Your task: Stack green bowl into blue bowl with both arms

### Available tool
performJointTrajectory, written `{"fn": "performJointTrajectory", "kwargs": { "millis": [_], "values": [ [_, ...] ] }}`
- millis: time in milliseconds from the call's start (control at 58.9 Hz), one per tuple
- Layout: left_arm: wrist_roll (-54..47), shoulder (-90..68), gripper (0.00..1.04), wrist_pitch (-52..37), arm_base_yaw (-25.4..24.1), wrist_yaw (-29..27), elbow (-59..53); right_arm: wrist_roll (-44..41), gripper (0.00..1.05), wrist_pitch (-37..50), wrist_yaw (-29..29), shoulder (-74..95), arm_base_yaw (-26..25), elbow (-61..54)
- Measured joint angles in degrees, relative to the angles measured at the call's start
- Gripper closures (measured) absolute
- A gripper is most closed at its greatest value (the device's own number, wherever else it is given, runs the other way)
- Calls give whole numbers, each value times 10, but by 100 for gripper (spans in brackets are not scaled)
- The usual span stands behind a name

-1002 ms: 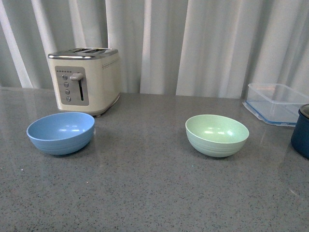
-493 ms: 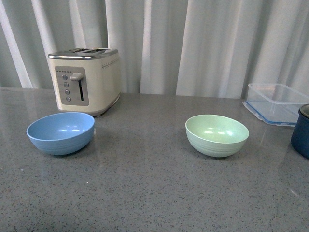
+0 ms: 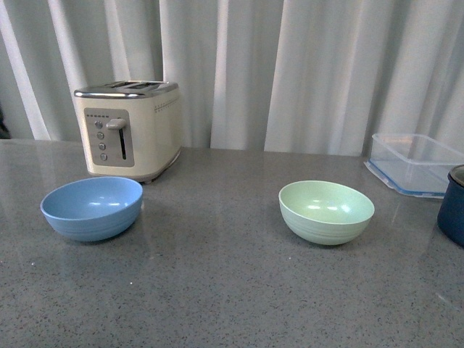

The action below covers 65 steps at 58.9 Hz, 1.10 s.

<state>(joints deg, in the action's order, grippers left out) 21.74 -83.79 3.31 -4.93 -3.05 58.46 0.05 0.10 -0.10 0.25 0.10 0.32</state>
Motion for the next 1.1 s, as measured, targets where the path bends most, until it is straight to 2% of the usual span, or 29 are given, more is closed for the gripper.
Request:
{"fn": "performJointTrajectory", "kwargs": {
  "millis": [221,645,1104],
  "values": [
    [28,-153,7,68,29,-14,141,0,10,0,0,0,0,0],
    [51,-285,7,80,38,-41,204,0,10,0,0,0,0,0],
    [56,-301,75,80,42,-44,207,0,10,0,0,0,0,0]
  ]
}}
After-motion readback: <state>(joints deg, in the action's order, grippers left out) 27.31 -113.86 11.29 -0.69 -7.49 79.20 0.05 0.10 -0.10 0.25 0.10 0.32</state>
